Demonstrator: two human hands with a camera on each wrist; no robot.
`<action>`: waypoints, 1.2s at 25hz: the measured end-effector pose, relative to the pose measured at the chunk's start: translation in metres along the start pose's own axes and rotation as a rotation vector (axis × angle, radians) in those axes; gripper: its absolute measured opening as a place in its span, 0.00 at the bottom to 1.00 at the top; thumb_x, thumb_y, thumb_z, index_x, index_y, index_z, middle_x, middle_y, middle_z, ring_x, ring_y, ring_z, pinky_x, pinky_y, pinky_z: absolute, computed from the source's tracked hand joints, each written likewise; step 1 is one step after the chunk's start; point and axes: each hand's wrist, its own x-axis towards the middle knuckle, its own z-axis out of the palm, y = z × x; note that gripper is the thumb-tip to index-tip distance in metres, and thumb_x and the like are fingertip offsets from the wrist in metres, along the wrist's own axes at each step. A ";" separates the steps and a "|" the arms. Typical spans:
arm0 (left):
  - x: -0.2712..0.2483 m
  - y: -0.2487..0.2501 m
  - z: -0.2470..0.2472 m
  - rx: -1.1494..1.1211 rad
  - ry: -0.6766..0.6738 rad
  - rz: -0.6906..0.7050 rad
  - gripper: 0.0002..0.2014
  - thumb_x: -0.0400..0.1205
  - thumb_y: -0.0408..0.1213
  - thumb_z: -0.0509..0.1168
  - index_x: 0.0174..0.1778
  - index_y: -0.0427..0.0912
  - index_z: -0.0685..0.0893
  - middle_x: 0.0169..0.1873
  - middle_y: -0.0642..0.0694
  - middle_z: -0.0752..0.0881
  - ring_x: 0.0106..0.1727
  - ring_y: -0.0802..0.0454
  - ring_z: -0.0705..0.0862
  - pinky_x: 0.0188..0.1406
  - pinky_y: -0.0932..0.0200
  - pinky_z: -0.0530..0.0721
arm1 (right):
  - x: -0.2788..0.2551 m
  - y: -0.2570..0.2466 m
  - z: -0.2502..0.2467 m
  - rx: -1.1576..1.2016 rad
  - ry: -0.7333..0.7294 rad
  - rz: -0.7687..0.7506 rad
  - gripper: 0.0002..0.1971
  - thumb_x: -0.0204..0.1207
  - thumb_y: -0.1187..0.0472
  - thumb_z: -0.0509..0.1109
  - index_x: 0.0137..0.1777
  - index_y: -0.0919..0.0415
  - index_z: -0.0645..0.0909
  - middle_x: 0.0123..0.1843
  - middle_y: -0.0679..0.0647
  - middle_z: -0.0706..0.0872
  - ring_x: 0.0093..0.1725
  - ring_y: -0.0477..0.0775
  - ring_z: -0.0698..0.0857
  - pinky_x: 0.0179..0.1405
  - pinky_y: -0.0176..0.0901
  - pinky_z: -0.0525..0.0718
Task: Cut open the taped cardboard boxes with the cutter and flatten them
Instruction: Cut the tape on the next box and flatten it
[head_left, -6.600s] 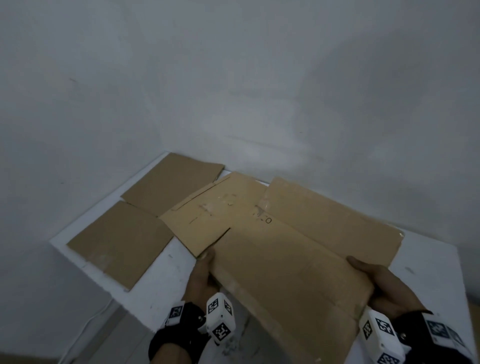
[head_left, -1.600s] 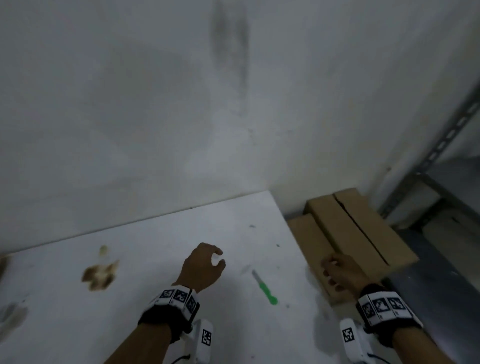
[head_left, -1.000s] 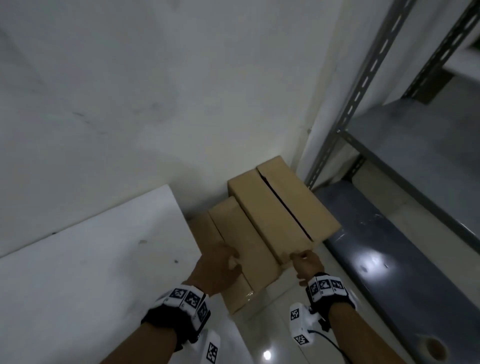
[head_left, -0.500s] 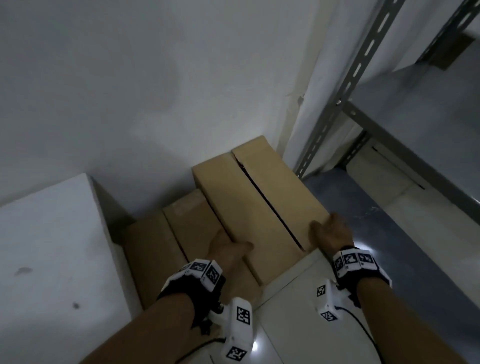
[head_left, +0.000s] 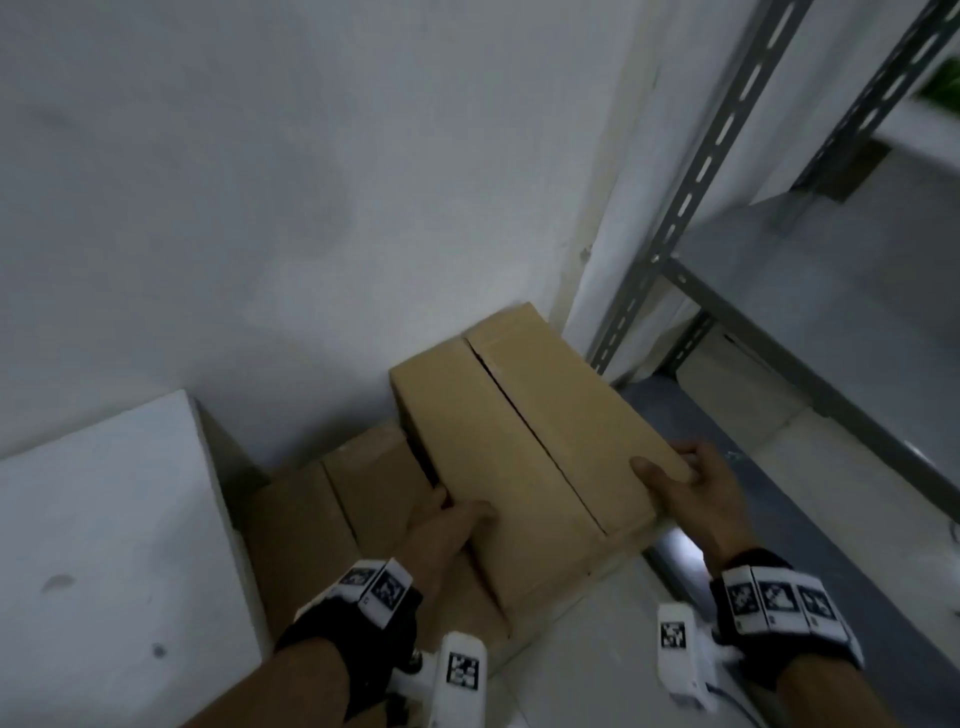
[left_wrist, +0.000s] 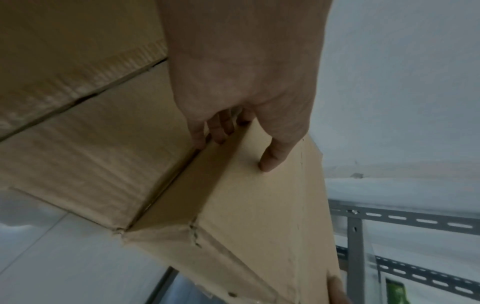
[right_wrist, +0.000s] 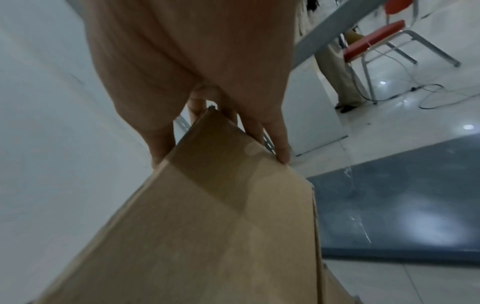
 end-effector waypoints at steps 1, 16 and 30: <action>-0.007 0.002 -0.002 -0.023 -0.019 -0.006 0.31 0.74 0.41 0.78 0.74 0.47 0.78 0.69 0.47 0.83 0.64 0.44 0.82 0.56 0.51 0.84 | -0.014 -0.011 -0.007 -0.001 0.002 -0.024 0.13 0.73 0.55 0.81 0.47 0.50 0.77 0.48 0.47 0.83 0.47 0.47 0.82 0.40 0.47 0.79; -0.259 0.125 -0.124 -0.091 -0.112 0.372 0.31 0.82 0.43 0.70 0.81 0.62 0.69 0.58 0.51 0.86 0.58 0.43 0.87 0.52 0.49 0.88 | -0.255 -0.221 -0.038 0.202 0.134 -0.227 0.14 0.76 0.51 0.77 0.49 0.60 0.80 0.47 0.53 0.84 0.45 0.49 0.80 0.38 0.46 0.75; -0.472 0.020 -0.398 -0.010 0.163 0.530 0.39 0.82 0.43 0.72 0.87 0.56 0.60 0.72 0.51 0.78 0.63 0.46 0.85 0.67 0.45 0.83 | -0.518 -0.261 0.108 0.327 -0.262 -0.154 0.18 0.73 0.50 0.79 0.54 0.58 0.77 0.50 0.54 0.82 0.48 0.53 0.81 0.40 0.50 0.78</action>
